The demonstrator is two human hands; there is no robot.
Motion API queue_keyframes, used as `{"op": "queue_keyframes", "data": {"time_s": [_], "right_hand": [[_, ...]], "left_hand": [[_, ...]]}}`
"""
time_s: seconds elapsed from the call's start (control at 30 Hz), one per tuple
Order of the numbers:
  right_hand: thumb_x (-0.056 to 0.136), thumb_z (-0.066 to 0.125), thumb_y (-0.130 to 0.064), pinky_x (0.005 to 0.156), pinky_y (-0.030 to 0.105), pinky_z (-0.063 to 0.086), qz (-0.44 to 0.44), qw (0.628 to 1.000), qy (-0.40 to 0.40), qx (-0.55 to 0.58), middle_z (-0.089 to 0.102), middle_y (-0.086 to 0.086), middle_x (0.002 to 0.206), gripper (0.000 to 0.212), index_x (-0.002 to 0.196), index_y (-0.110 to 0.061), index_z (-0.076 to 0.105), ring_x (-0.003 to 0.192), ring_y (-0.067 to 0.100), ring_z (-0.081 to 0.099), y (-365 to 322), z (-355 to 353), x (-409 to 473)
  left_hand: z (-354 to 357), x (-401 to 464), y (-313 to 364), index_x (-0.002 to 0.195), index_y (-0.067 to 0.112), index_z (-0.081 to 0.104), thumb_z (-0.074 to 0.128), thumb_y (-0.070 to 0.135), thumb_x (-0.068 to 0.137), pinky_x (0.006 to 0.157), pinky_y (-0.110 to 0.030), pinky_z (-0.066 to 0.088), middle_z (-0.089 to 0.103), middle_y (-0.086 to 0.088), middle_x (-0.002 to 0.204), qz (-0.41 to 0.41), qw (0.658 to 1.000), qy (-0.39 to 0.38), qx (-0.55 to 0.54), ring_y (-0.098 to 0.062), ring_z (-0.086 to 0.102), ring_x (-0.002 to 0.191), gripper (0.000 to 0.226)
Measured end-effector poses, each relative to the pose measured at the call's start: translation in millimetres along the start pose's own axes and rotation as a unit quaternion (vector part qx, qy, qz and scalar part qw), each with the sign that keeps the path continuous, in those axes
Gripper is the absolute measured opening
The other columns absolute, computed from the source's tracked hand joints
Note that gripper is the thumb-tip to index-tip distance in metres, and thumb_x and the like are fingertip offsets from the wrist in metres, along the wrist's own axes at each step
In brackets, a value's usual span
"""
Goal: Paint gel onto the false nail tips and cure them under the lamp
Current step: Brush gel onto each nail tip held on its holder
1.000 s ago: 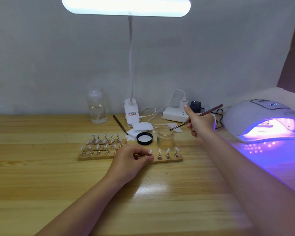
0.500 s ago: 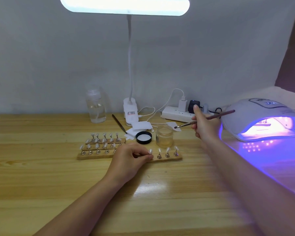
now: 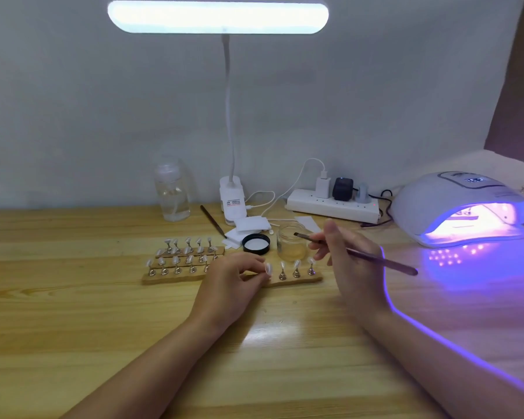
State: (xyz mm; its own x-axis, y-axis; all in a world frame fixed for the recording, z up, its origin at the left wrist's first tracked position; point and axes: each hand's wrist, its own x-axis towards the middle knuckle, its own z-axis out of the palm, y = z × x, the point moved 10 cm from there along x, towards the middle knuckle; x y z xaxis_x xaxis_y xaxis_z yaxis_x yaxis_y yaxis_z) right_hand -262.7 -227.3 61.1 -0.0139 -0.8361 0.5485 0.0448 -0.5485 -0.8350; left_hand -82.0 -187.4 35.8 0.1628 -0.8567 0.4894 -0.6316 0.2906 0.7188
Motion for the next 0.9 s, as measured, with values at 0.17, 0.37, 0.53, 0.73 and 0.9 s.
{"op": "queue_keyframes", "data": {"time_s": [0.17,0.37,0.53,0.73,0.9], "right_hand": [[0.077,0.054,-0.041,0.056,0.014,0.047,-0.015,0.999,-0.025,-0.040,0.067,-0.010,0.062,0.020,0.067,-0.028,0.066,0.055,0.001,0.060,-0.4,5.1,-7.8],[0.092,0.051,-0.039,0.058,0.015,0.047,-0.062,0.996,-0.056,-0.038,0.067,-0.001,0.063,0.035,0.067,-0.021,0.065,0.055,0.004,0.061,-2.6,13.6,-15.2],[0.089,0.041,-0.055,0.058,0.016,0.048,-0.105,0.988,-0.109,-0.029,0.067,-0.005,0.065,0.042,0.073,-0.025,0.066,0.055,0.005,0.061,-9.6,27.7,-25.4],[0.087,0.042,-0.056,0.056,0.013,0.047,-0.120,0.983,-0.130,-0.043,0.064,-0.010,0.057,0.049,0.072,-0.018,0.068,0.054,0.003,0.060,-8.9,31.9,-26.8],[0.090,0.039,-0.050,0.058,0.013,0.047,-0.155,0.973,-0.150,-0.085,0.065,-0.007,0.064,0.057,0.073,-0.007,0.071,0.057,-0.001,0.060,-12.4,38.3,-29.1]], "left_hand": [[-1.5,0.9,-1.1,0.076,0.022,0.072,0.073,0.007,0.074,0.071,-0.016,0.051,0.067,0.016,0.073,-0.008,0.999,-0.019,-0.040,0.001,0.064,0.074,0.015],[-7.7,-4.8,-5.9,0.069,0.030,0.069,0.072,0.004,0.074,0.069,-0.024,0.050,0.069,0.019,0.073,-0.021,0.996,-0.028,-0.084,0.000,0.063,0.073,0.027],[-1.9,-4.5,-3.4,0.074,0.021,0.073,0.072,0.004,0.074,0.068,-0.032,0.050,0.070,0.010,0.074,-0.019,0.994,-0.056,-0.088,-0.010,0.064,0.074,0.018],[-0.5,-5.2,-3.5,0.076,0.019,0.074,0.071,0.003,0.075,0.068,-0.035,0.049,0.070,0.005,0.076,-0.022,0.993,-0.062,-0.095,-0.016,0.063,0.075,0.016],[0.1,-4.7,-4.9,0.077,0.020,0.074,0.071,0.003,0.074,0.069,-0.032,0.049,0.070,0.004,0.076,-0.030,0.993,-0.067,-0.095,-0.011,0.062,0.075,0.018]]}}
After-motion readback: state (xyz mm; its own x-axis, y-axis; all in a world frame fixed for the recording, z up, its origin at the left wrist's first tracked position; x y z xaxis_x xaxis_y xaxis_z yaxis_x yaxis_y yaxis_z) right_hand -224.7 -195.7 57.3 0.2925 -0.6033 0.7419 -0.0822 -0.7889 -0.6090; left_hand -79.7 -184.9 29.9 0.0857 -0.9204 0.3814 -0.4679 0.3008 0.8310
